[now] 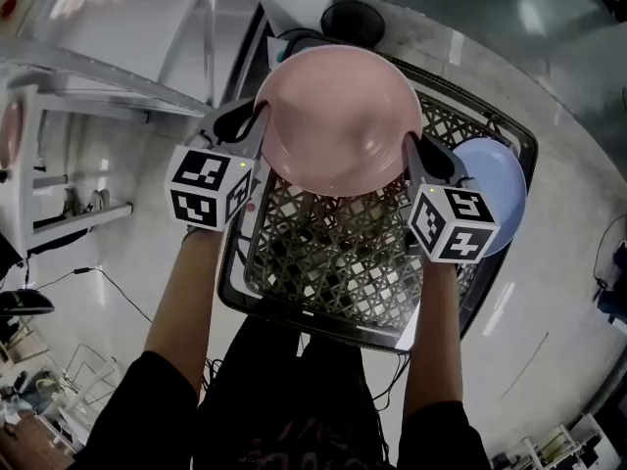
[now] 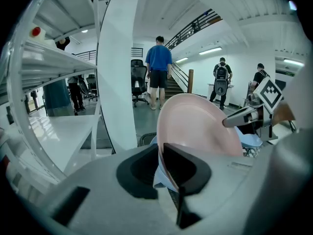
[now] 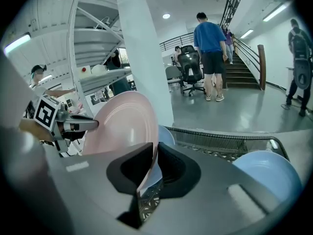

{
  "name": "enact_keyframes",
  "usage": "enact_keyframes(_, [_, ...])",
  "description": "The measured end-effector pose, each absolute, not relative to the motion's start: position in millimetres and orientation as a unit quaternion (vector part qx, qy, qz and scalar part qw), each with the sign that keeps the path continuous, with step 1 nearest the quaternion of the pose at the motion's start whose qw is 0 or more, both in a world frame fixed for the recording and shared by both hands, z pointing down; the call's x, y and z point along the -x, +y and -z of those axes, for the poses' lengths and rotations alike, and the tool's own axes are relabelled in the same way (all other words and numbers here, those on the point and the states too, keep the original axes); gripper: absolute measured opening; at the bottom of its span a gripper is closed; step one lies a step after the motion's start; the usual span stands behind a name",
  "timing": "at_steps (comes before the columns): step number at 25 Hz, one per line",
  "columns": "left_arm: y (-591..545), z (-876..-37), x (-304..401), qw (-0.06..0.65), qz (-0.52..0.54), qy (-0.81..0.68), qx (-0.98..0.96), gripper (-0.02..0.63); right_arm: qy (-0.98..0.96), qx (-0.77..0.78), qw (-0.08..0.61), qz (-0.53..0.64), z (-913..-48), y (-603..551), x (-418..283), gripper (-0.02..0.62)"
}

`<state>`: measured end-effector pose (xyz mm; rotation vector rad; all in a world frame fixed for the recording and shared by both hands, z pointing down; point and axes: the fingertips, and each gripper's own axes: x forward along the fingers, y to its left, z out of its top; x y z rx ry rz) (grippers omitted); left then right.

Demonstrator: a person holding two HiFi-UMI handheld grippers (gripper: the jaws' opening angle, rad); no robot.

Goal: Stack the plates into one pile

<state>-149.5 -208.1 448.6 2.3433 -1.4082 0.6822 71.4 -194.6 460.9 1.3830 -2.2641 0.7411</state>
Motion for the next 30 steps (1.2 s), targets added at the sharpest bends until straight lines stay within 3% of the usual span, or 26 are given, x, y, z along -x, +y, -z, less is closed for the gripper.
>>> enact_keyframes(30, [-238.4,-489.7,163.2,0.172,-0.262,-0.473,-0.823,0.048,-0.798,-0.488,0.231,-0.269,-505.3,-223.0,-54.9,0.061])
